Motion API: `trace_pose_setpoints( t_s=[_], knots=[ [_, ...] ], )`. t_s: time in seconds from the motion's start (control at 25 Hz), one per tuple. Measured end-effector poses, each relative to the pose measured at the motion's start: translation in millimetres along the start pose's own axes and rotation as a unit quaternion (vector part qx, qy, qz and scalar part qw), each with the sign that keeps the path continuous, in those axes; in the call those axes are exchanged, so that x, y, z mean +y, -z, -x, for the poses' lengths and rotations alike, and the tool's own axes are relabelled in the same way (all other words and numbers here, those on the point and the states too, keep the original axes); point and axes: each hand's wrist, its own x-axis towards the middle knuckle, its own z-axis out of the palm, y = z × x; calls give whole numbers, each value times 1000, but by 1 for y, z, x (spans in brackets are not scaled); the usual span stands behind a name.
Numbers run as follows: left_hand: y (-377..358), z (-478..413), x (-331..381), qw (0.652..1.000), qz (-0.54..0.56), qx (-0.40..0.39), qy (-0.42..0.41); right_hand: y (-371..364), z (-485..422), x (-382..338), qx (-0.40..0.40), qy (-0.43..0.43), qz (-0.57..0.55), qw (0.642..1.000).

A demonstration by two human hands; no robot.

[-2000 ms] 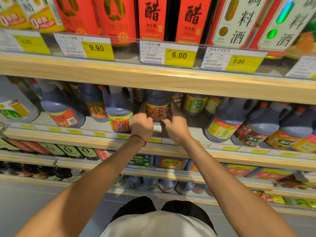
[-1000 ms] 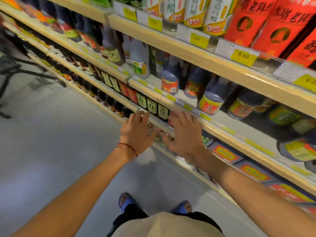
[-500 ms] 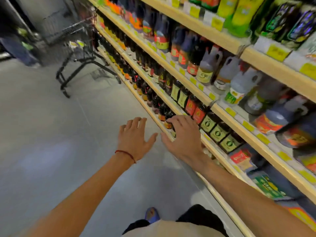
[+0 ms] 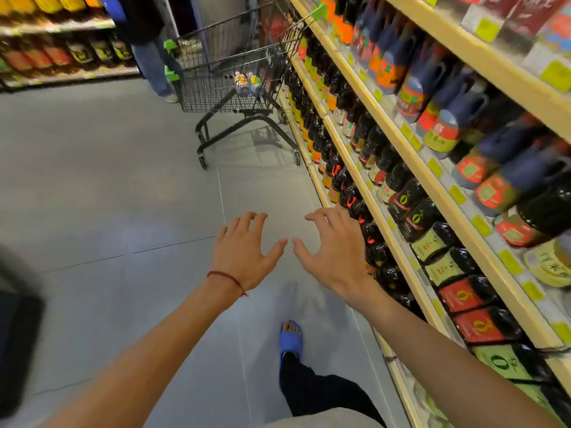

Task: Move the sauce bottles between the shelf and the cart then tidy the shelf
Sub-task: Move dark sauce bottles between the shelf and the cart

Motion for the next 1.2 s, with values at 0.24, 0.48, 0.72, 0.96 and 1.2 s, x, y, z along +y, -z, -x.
trace_pose_setpoints(
  t_s=[0.24, 0.48, 0.72, 0.96, 1.2],
  knots=[
    [8, -156, -50, 999, -4, 17, 37, -61, -167, 16, -24, 51, -17, 998],
    [0, -300, -123, 998, -3, 20, 65, -136, -325, 23, 22, 66, -14, 997],
    [-12, -446, -207, 998, -3, 21, 56, -213, -470, 20, -12, 38, -11, 999],
    [-15, -592, -271, 999, -1, 25, 35, -275, -605, 21, 11, 14, -29, 999],
    [-41, -737, -312, 999, 4, 31, 33, -340, -751, 45, 15, -2, -61, 998]
  ],
)
